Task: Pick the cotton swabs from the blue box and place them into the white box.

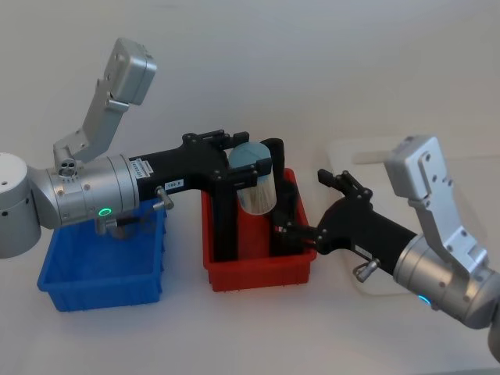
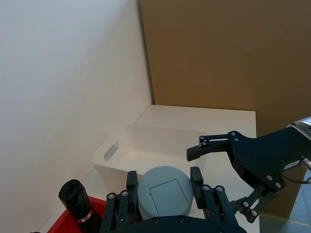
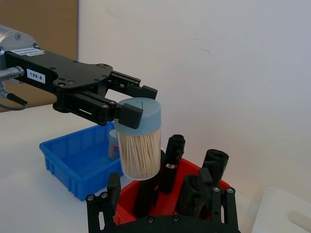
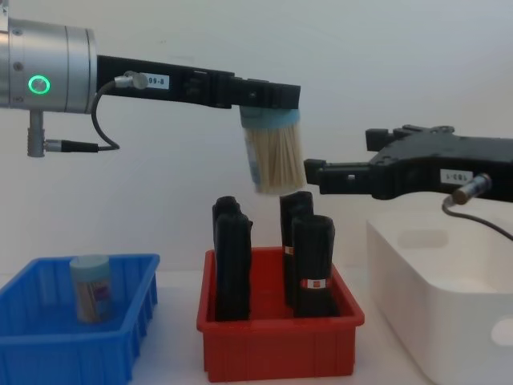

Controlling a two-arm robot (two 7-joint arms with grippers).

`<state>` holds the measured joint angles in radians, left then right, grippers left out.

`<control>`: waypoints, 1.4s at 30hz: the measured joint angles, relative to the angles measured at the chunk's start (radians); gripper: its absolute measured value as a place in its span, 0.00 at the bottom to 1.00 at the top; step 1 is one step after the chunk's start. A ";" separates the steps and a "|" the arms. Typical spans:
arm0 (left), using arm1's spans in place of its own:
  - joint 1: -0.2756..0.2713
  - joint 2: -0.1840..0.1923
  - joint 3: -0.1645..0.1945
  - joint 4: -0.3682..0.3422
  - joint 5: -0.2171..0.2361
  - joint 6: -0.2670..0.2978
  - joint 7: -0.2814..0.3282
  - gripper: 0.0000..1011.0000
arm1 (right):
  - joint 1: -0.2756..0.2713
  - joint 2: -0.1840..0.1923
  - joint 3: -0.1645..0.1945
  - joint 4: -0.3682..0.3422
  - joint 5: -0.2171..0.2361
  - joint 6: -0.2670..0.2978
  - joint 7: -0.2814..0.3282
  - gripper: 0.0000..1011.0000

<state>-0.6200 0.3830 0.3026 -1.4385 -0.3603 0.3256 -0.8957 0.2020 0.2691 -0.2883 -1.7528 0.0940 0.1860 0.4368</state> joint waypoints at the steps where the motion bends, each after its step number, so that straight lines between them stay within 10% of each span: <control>1: 0.000 0.000 0.000 0.000 0.000 0.000 0.000 0.65 | 0.000 0.000 0.000 0.000 0.000 0.000 0.000 0.99; 30: -0.001 0.000 0.000 0.000 0.000 0.000 -0.001 0.65 | 0.130 -0.088 -0.044 0.162 -0.046 -0.020 0.068 0.99; 42: -0.001 0.000 0.000 0.000 0.000 0.000 -0.001 0.65 | 0.162 -0.110 -0.058 0.216 -0.055 -0.041 0.091 0.75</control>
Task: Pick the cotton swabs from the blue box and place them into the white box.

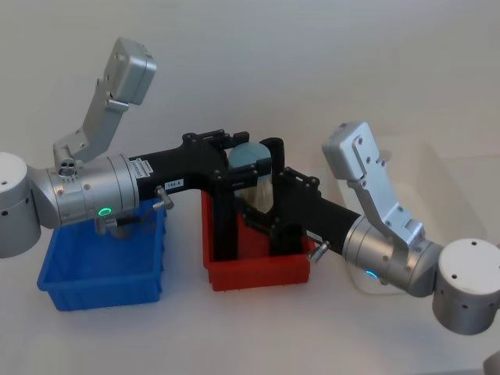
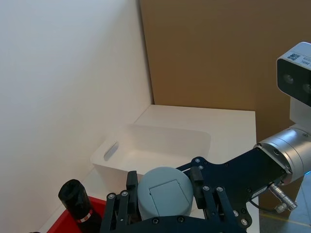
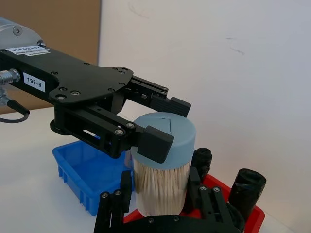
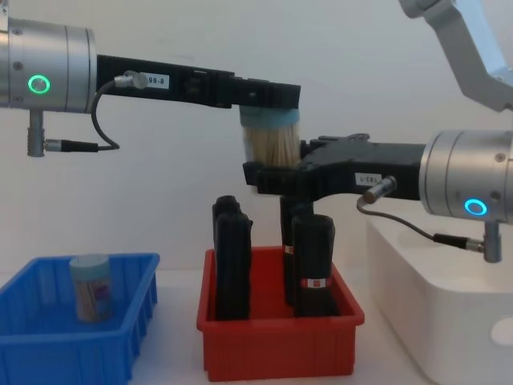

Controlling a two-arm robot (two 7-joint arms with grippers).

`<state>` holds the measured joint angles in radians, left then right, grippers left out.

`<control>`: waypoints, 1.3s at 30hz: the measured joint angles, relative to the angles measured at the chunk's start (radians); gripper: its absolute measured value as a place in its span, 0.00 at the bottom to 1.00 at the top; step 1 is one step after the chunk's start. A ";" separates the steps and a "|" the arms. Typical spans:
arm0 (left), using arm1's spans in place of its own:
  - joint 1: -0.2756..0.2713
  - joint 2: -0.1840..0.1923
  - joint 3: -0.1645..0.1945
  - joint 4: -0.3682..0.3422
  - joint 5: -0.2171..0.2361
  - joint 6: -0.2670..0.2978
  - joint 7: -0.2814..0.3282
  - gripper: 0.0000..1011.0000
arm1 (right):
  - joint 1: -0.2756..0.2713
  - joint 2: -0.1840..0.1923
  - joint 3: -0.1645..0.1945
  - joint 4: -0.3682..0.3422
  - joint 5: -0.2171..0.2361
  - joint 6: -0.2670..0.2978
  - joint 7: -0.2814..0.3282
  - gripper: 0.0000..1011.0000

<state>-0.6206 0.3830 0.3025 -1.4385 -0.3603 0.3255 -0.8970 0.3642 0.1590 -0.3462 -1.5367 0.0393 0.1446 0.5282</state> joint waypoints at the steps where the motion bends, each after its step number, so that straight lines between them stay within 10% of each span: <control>1: 0.000 0.000 0.000 0.000 0.000 0.000 0.000 0.65 | 0.001 -0.001 -0.001 0.002 0.000 -0.001 0.001 0.70; 10: 0.000 0.000 0.000 0.000 0.000 0.000 0.000 0.67 | 0.013 -0.008 -0.007 0.021 0.002 -0.016 0.011 0.63; 22: 0.000 0.000 0.000 0.000 0.000 0.000 0.000 0.99 | 0.015 -0.007 -0.013 0.027 0.007 -0.023 0.001 0.63; 39: 0.000 0.000 0.000 0.000 0.000 0.000 0.000 0.99 | -0.040 0.046 0.024 -0.037 0.056 -0.011 -0.135 0.63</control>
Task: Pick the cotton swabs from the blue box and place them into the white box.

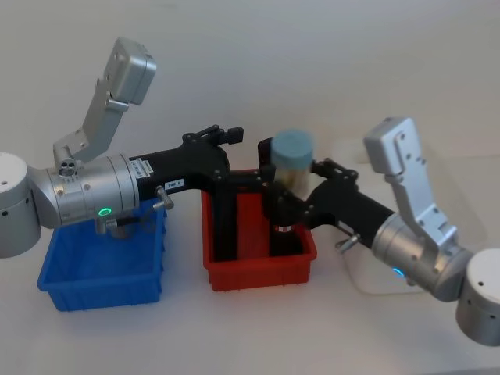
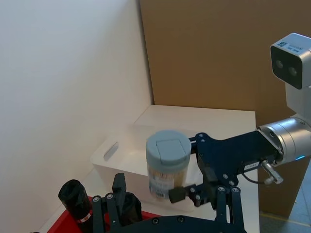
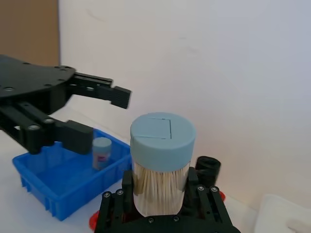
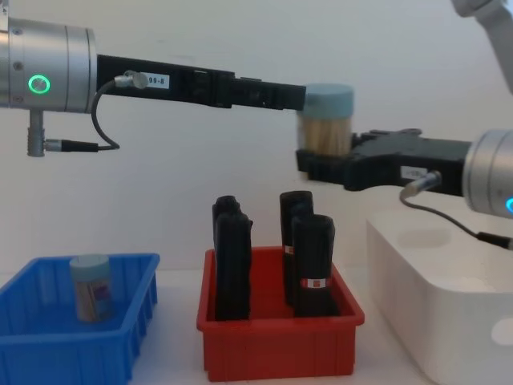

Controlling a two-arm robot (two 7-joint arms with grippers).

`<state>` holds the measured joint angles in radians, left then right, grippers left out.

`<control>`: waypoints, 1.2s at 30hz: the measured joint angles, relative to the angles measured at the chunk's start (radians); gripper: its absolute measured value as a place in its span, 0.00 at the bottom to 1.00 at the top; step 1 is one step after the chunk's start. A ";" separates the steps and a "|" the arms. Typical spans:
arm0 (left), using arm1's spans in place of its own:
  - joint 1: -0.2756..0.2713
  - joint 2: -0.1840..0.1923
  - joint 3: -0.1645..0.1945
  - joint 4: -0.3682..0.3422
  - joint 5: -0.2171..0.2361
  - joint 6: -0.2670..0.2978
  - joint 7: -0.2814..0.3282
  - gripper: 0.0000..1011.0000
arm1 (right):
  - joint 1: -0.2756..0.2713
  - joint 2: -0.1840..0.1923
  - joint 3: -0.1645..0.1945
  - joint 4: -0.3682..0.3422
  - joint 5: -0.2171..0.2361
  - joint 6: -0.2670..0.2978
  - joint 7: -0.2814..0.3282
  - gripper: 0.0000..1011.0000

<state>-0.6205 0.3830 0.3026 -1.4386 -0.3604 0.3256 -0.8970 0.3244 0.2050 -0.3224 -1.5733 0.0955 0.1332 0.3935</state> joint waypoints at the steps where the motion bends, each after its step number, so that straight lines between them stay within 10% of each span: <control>1: 0.000 0.000 0.000 0.000 0.000 0.000 0.000 0.99 | -0.004 0.004 0.004 -0.004 0.005 0.000 -0.008 0.63; 17: 0.000 0.000 0.000 0.000 0.000 0.000 0.000 0.99 | -0.044 0.053 0.070 -0.007 0.093 -0.007 -0.195 0.63; 36: 0.000 0.000 0.000 0.000 0.000 0.000 0.000 0.99 | 0.033 0.037 0.102 0.208 0.118 0.040 -0.294 0.63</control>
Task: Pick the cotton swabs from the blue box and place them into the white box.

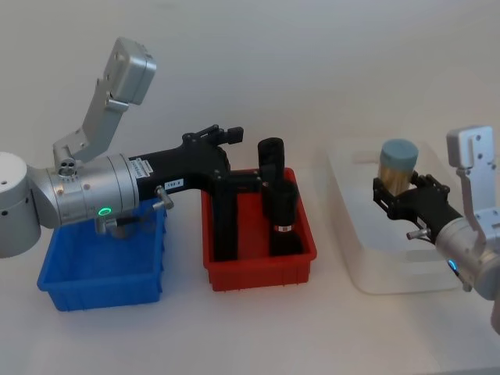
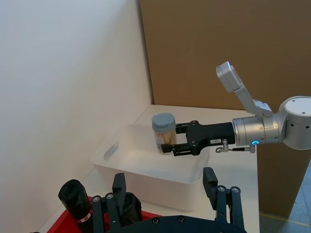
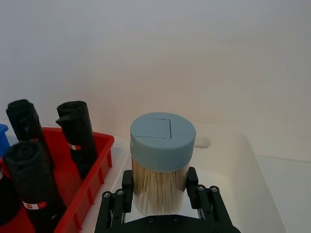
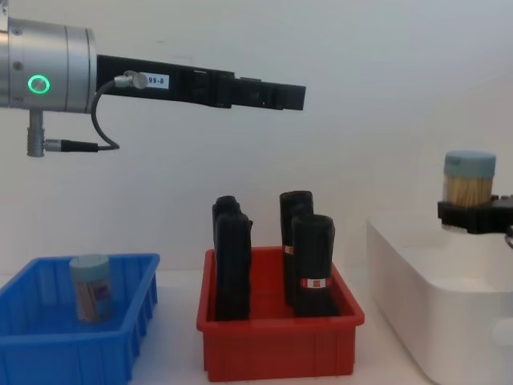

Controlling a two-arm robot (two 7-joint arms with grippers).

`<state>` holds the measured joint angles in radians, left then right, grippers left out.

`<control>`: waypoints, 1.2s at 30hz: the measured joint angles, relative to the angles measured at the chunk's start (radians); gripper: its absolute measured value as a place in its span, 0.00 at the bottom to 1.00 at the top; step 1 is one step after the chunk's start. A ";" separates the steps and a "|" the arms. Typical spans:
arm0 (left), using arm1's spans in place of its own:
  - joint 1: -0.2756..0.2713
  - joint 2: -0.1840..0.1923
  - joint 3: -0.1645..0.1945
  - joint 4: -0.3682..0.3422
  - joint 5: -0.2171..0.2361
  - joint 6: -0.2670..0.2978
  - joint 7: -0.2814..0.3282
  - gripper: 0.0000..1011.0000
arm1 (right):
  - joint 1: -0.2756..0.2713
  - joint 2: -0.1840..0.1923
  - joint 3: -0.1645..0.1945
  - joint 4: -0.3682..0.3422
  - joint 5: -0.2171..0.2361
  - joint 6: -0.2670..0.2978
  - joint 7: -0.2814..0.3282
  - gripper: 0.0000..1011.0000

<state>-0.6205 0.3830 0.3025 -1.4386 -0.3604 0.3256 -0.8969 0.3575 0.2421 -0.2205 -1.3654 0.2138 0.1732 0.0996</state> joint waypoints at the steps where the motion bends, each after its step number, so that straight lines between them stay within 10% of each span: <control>1: 0.000 0.000 0.000 0.000 0.000 0.000 0.000 0.99 | 0.003 -0.001 0.000 0.008 -0.001 0.002 0.000 0.63; 14: 0.000 0.000 0.000 0.000 0.000 0.000 0.000 0.99 | 0.054 -0.020 -0.004 0.120 -0.020 0.014 0.023 0.64; 26: 0.000 0.000 0.000 0.000 0.000 0.000 0.000 0.99 | 0.074 -0.029 -0.006 0.165 -0.032 0.006 0.032 0.98; 36: 0.000 0.000 0.000 0.000 0.000 0.000 0.000 0.99 | 0.071 -0.030 -0.006 0.158 -0.033 -0.026 0.026 0.99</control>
<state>-0.6205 0.3830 0.3025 -1.4385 -0.3603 0.3256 -0.8969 0.4289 0.2118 -0.2261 -1.2072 0.1804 0.1476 0.1259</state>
